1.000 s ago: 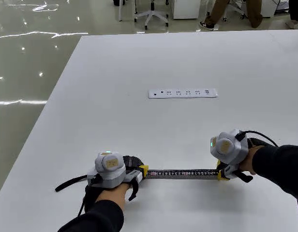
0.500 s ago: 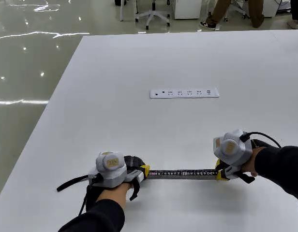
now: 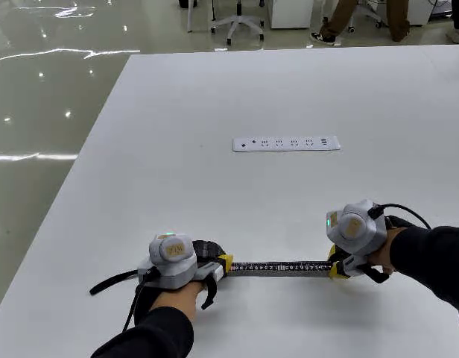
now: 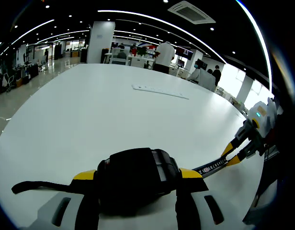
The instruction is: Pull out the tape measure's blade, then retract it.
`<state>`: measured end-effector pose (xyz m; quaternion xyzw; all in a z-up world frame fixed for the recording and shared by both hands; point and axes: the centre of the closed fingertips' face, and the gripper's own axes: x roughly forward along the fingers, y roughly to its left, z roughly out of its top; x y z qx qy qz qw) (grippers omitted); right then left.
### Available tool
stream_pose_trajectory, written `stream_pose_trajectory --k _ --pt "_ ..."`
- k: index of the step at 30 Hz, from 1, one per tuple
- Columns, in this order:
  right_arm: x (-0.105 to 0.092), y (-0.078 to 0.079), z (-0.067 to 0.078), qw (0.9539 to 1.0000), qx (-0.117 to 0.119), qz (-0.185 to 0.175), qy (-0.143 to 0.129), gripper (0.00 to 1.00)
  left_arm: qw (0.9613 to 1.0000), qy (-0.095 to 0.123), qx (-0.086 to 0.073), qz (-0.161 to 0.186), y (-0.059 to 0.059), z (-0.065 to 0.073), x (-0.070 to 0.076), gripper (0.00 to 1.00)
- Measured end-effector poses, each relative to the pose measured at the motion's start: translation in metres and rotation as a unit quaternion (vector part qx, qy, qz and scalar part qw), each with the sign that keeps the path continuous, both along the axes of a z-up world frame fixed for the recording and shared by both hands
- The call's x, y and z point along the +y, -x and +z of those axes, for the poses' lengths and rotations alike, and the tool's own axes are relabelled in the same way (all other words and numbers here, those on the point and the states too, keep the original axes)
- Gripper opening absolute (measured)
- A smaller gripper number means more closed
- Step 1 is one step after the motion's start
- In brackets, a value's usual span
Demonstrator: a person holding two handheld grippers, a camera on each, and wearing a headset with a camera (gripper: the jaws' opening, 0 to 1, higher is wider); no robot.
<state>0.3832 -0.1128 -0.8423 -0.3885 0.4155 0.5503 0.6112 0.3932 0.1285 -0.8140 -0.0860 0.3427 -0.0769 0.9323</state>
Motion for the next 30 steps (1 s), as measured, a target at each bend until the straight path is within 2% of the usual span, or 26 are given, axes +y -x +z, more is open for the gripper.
stream_pose_trajectory --k 21,25,30 --pt "0.017 -0.001 0.001 1.0 -0.005 -0.005 0.001 0.1 1.0 0.002 0.003 -0.001 0.0 0.0 -0.001 0.6" --pt "0.026 -0.002 0.0 0.9998 -0.006 -0.01 -0.015 0.1 1.0 0.002 0.003 -0.002 0.0 0.0 -0.001 0.6" --pt "0.038 -0.003 -0.004 0.9998 -0.004 -0.009 -0.02 0.1 1.0 0.002 0.003 -0.002 0.0 0.0 -0.001 0.6"
